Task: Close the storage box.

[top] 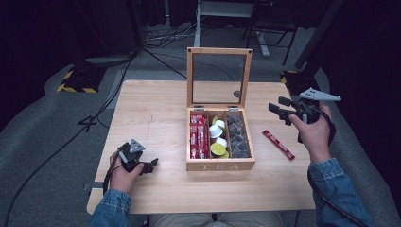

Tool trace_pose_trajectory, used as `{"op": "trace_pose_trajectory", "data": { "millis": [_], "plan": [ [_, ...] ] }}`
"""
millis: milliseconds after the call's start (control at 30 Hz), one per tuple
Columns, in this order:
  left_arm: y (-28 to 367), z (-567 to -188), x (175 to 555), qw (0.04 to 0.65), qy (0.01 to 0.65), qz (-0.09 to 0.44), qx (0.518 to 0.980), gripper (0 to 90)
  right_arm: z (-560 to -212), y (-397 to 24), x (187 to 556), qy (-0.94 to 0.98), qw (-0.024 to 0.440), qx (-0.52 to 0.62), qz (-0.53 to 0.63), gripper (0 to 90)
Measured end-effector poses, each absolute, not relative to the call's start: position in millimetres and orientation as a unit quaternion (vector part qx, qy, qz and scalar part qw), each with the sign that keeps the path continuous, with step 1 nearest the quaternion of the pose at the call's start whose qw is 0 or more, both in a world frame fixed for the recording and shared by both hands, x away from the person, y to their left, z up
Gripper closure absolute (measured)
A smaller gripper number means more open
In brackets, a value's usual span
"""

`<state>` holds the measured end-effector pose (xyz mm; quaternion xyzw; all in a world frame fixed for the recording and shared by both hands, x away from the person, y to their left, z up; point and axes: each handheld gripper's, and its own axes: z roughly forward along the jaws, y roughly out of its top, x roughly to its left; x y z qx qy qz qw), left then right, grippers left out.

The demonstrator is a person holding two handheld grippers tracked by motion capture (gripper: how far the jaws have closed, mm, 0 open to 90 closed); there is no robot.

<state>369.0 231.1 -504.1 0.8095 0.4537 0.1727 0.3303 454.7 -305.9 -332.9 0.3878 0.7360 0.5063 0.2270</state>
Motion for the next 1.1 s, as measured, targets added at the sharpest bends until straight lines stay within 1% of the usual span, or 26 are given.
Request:
{"op": "trace_pose_trajectory", "data": {
  "millis": [633,867,1100],
  "plan": [
    [231,-504,368,0.330,0.455,0.175,0.809,14.6,-293,-279,522,0.749,0.223,0.365,0.506,39.3],
    [231,-504,368,0.331,0.455,0.174,0.808,14.6,-288,-271,546,0.751,0.213,0.361,0.510,38.5],
    [231,-504,368,0.331,0.455,0.174,0.808,14.6,-284,-260,566,0.752,0.212,0.349,0.517,38.0]
  ]
}}
